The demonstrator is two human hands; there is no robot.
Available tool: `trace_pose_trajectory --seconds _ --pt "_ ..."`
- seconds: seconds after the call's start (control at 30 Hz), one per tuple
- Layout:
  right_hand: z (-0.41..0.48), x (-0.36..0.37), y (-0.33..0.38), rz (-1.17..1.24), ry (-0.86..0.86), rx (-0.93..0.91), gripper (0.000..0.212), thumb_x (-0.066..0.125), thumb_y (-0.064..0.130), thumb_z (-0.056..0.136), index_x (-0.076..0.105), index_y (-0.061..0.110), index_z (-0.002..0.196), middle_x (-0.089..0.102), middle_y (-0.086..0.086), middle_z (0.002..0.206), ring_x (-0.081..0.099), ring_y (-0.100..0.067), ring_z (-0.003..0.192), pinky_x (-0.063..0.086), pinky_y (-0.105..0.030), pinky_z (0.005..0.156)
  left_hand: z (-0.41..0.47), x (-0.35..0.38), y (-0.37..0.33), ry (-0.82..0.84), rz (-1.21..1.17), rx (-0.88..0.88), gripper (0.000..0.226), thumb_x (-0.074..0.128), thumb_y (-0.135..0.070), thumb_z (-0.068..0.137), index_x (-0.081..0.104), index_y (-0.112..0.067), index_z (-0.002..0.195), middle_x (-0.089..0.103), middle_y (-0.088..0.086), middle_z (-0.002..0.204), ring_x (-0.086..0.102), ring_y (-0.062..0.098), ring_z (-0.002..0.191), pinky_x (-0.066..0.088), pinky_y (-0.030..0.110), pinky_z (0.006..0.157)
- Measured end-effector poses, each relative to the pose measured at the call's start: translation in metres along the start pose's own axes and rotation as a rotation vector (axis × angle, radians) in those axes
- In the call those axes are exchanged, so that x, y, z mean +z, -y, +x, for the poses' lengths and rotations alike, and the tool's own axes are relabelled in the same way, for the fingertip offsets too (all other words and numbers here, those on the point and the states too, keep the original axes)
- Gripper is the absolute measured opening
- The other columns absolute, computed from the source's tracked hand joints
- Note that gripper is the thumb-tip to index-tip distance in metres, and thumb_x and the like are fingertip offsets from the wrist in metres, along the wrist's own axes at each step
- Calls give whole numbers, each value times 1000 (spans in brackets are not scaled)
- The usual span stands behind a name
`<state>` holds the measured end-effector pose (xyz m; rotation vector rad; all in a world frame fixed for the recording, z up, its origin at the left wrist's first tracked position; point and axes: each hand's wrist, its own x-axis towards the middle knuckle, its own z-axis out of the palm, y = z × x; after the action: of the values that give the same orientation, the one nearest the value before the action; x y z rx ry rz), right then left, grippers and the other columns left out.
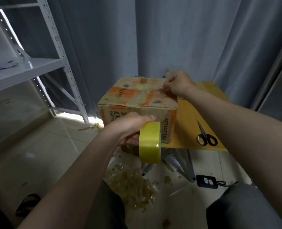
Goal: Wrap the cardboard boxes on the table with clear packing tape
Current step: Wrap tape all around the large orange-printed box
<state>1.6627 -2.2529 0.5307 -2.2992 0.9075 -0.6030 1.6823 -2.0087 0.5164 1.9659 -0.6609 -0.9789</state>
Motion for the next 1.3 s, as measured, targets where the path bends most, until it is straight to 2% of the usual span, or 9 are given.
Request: trace_pose_trajectory --seconds 0.17,0.27,0.43,0.57,0.73,1.03,1.13,1.23,1.3 --pt "-6 11 -3 -350 -116 -105 40 78 58 82 76 30 109 73 -4 112 63 -33 115 52 -48 99 9 6 2 -34 -24 5 32 57 -44 104 65 -14 96 60 -5 48 60 10 41 54 24 47" --pt "-14 -1 9 -462 -153 -191 86 74 34 92 23 27 161 49 -12 147 51 -39 131 43 -52 108 16 9 4 -39 -42 -13 29 57 -44 104 64 -16 97 58 -7 45 58 8 39 52 25 48" --pt "-49 5 43 -452 149 -220 43 46 41 107 58 15 139 54 -18 148 47 -38 139 36 -48 114 26 10 8 -58 -34 -15 29 57 -43 105 66 -15 106 56 -7 43 56 8 36 49 24 44" --pt "-66 31 45 -578 370 -72 72 18 54 110 11 9 165 -1 -13 173 -8 -27 160 -7 -56 126 34 11 12 -99 23 2 32 59 -43 103 67 -13 101 54 -2 45 53 13 36 44 21 41" --pt "-64 33 45 -590 376 -34 85 6 68 103 3 10 165 -10 -8 173 -14 -23 159 -15 -55 125 40 9 13 -70 123 33 46 56 -45 104 66 0 104 52 6 51 50 22 42 42 26 49" --pt "-72 37 36 -499 156 -122 77 20 64 105 37 12 159 25 -10 170 10 -27 160 0 -58 127 34 14 20 -42 257 -11 52 51 -61 101 60 -11 90 59 10 60 58 24 52 53 35 62" --pt "-86 36 23 -14 -242 -321 40 46 39 105 65 17 133 64 -4 136 45 -24 141 26 -43 123 27 20 27 -62 131 -21 63 53 -65 98 60 -4 110 71 17 83 70 27 64 61 38 68" --pt "-109 35 1 408 -422 -244 23 49 24 107 64 19 124 58 4 122 43 -11 129 35 -24 108 25 16 44 -140 79 -1 85 57 -75 89 58 3 123 74 16 90 74 24 65 62 36 62" --pt "-122 41 -20 489 -425 -65 14 47 28 108 55 22 118 54 4 124 45 -13 124 39 -31 107 27 9 55 -292 60 23 116 60 -85 77 35 5 146 72 19 119 76 29 97 64 42 78"
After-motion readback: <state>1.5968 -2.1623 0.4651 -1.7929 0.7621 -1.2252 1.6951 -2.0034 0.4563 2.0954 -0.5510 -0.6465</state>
